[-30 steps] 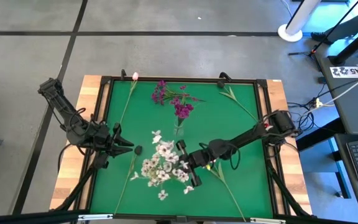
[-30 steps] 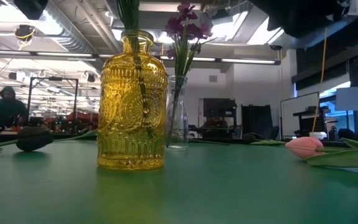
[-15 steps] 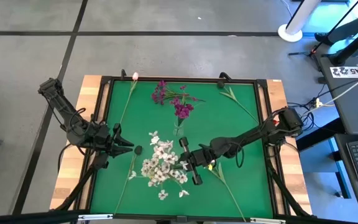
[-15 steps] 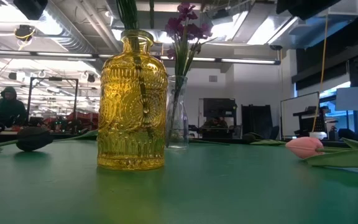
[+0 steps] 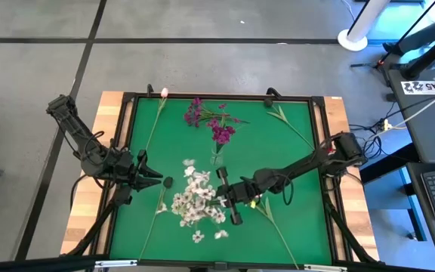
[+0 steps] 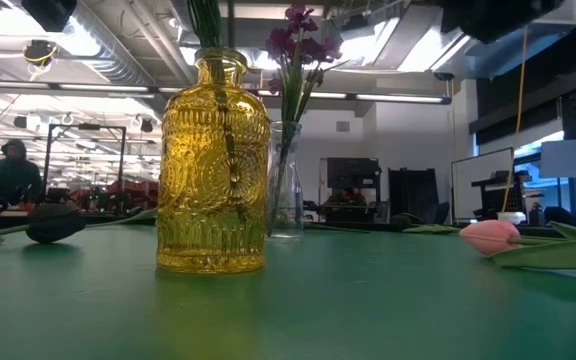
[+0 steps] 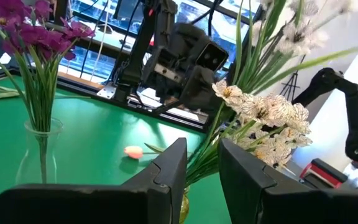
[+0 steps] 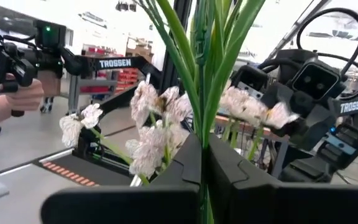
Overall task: Sort flowers into vase by color
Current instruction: Put the white flowers into the yellow vase
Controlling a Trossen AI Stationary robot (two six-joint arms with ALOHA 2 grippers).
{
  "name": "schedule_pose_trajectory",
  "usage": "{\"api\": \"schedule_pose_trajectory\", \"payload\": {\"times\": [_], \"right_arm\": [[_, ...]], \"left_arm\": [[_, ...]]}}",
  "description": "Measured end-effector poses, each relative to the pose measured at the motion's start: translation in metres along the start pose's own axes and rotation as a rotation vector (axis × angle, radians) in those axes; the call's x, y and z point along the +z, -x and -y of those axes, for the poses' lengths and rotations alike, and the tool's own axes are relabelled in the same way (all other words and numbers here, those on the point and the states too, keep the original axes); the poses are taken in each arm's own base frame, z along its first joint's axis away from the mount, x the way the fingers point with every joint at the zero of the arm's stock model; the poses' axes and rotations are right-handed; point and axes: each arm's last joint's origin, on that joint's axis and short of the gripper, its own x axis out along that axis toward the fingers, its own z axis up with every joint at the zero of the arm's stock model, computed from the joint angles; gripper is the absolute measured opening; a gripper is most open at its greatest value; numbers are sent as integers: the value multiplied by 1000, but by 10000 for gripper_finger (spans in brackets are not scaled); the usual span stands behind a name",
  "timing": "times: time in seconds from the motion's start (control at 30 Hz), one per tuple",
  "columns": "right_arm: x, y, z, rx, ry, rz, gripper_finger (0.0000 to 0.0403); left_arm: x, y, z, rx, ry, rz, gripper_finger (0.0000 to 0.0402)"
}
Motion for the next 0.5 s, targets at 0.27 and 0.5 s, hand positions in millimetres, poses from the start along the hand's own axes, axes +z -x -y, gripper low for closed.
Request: {"api": "schedule_pose_trajectory", "payload": {"times": [0.27, 0.5], "right_arm": [[-21, -1, -3, -10, -43, -28, 2], [-25, -1, -4, -14, -54, -79, 2]], "left_arm": [[-1, 0, 0, 1, -1, -2, 87], [-1, -1, 0, 4, -5, -7, 87]]}}
